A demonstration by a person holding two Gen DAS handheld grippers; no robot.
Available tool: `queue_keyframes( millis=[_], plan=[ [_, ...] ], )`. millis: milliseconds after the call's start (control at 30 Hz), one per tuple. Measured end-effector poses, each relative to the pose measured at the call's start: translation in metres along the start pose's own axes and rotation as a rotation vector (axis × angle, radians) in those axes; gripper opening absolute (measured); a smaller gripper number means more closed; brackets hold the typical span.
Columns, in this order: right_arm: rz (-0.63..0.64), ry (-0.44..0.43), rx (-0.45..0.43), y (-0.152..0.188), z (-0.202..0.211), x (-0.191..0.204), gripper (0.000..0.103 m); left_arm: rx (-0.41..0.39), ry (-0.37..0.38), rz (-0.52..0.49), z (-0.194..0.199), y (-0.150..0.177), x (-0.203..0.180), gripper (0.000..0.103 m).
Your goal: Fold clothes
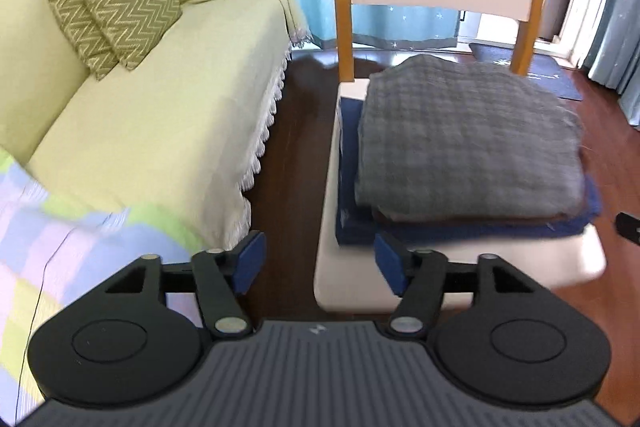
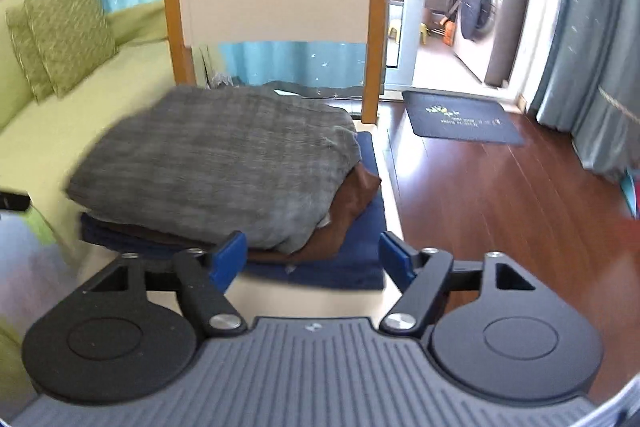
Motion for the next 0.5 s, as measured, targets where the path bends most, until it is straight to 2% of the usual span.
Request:
queue_keyframes(
  millis=[67,167,300,467,500],
  plan=[
    [-0.035,-0.006,-0.008,0.005,0.019,0.005,0.089,-0.006,0.004,-0.013,0.014,0.006,0.000,0.074],
    [-0.101,-0.023,-0.019,0.018,0.065,0.017,0.093,-0.008,0.026,-0.015,0.061,0.022,-0.001,0.078],
    [-0.127,-0.039,-0.037,0.023,0.111,0.030,0.096,0.011,0.038,0.010,0.101,0.032,0.007,0.078],
    [-0.160,-0.063,-0.097,0.008,0.170,0.038,0.101,0.025,0.043,0.035,0.144,0.037,0.015,0.078],
    [-0.168,-0.071,-0.111,0.004,0.183,0.039,0.101,0.016,0.041,0.029,0.164,0.037,0.019,0.079]
  ],
)
Point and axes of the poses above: each gripper's, at about its wrist camera, not at the fingertips, and z roughly against the way its jaws point, x to its left, y to its underside, the point moved 6 cm from there along -z, roughly the way its jaws point, and after that the axes turned 7 degrees about -z, right-handed, at the moved point
